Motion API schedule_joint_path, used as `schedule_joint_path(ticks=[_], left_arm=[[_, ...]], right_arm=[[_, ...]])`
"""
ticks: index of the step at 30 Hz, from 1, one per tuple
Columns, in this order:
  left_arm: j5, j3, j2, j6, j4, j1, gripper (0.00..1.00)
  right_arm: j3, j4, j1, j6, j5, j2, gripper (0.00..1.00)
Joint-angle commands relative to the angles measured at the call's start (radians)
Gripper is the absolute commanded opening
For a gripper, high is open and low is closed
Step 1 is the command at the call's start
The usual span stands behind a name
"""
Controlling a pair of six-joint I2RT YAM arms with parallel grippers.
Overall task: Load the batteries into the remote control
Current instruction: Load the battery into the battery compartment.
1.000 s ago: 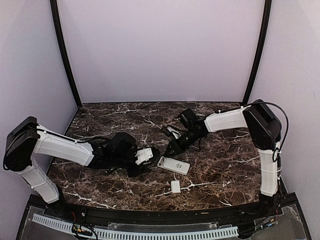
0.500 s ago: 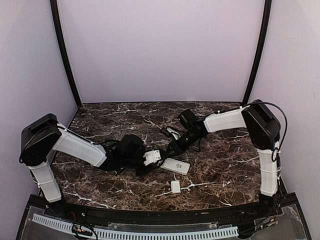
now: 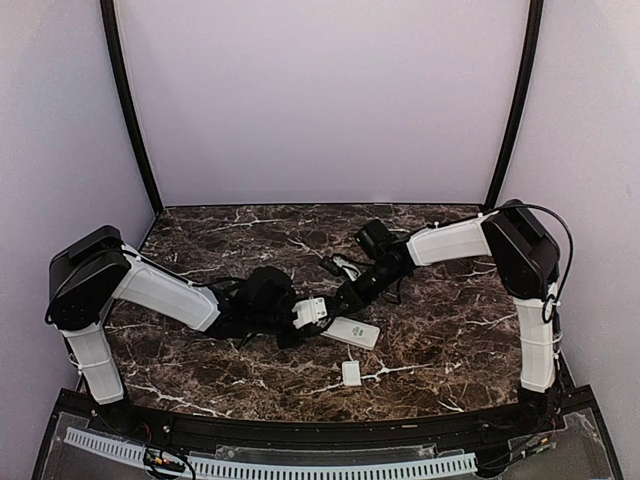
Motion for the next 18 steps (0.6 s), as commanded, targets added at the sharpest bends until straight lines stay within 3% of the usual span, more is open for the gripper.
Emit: schedule_joint_path(ticks=[1,18], left_arm=[[-0.012,0.016,0.010,-0.009,-0.016,0.000,0.19],[-0.004,0.012,0.018,-0.021,-0.030,0.000,0.09]], right_arm=[[0.006,0.006,0.015,-0.018,0.013,0.022,0.21],[0.025,0.010,0.028,-0.012,0.032,0.047,0.18]])
